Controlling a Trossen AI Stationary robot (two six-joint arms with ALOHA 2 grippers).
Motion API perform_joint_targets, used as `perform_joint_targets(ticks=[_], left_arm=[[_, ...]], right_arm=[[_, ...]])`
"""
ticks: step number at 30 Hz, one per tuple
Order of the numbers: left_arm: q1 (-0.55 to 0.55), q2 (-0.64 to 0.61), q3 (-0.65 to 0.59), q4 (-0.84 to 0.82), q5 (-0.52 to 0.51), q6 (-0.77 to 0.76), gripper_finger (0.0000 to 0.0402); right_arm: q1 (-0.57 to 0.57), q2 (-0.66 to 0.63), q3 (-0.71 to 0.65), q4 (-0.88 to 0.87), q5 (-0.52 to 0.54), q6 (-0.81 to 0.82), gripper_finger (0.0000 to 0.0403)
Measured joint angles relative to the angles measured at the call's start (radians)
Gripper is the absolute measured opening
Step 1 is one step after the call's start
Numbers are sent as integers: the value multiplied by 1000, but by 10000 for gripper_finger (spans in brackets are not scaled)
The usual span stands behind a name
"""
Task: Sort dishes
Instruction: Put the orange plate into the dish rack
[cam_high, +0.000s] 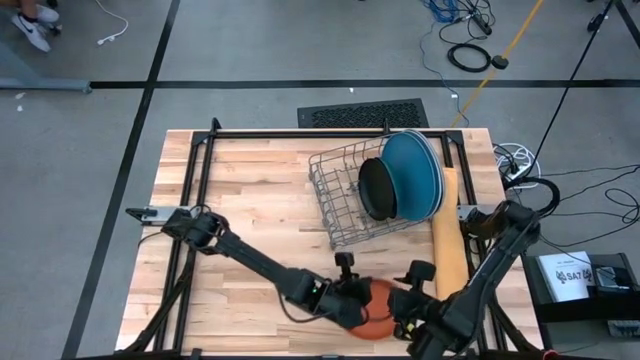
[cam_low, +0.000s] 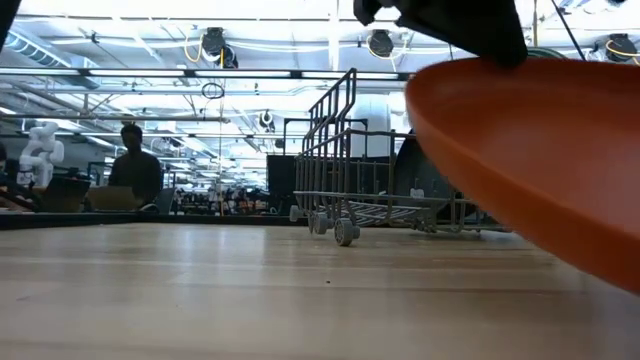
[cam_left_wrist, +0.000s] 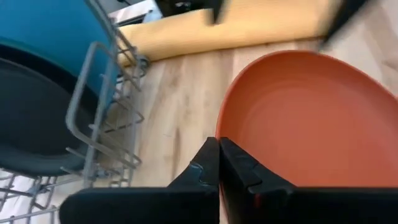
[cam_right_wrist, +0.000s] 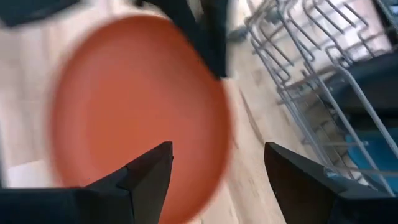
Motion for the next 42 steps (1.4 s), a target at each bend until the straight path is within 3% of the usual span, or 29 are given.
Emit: perform_joint_targets(ticks=[16,20,27,30,37,42], left_arm=[[-86,-8,0,-5,-77,31,0],[-99,-8,0,-25,-98,34,0],[-118,-9,0,-58,-143,80,1],[-126,-9,0,-72,-204,100,1],[-157,-45,0,-191,-482,101,1],[-172,-105,0,-311,-586,-21,10]], right_arm=[[-79,105,-40,118,-28,-14,230],[-96,103,-71,184,-35,-49,179],[-100,99,-77,260,-14,-89,19],[-99,97,-77,259,30,-70,11],[-96,94,-77,260,136,-57,3],[-97,78,-76,253,191,-69,2]])
